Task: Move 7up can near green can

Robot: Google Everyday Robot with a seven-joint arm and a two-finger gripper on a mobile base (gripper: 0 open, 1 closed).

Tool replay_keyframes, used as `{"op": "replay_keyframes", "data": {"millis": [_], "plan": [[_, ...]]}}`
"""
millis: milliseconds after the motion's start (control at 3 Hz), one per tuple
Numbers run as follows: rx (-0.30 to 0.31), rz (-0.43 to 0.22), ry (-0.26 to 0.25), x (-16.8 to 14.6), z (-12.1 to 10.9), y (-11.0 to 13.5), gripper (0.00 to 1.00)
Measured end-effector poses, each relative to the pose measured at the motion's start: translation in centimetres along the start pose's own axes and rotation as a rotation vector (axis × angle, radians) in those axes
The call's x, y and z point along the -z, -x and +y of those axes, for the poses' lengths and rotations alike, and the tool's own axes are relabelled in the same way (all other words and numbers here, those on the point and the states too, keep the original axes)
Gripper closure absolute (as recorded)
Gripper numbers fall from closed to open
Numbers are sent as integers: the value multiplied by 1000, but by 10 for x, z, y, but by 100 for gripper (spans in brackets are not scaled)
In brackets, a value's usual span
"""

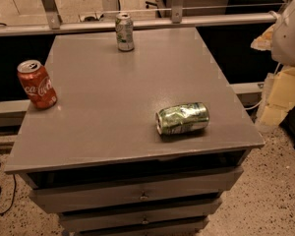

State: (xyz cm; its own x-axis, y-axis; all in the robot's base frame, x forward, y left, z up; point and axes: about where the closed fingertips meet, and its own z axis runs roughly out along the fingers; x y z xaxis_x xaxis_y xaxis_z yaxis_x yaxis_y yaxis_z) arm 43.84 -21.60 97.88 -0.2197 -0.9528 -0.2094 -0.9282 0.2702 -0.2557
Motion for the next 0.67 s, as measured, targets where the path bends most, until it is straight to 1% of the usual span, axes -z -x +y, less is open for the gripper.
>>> {"op": "replay_keyframes", "data": {"millis": [333,667], "plan": [[0,-3,-3,0,0,0,0],[-11,-84,2,-21,-22,13,0]]}}
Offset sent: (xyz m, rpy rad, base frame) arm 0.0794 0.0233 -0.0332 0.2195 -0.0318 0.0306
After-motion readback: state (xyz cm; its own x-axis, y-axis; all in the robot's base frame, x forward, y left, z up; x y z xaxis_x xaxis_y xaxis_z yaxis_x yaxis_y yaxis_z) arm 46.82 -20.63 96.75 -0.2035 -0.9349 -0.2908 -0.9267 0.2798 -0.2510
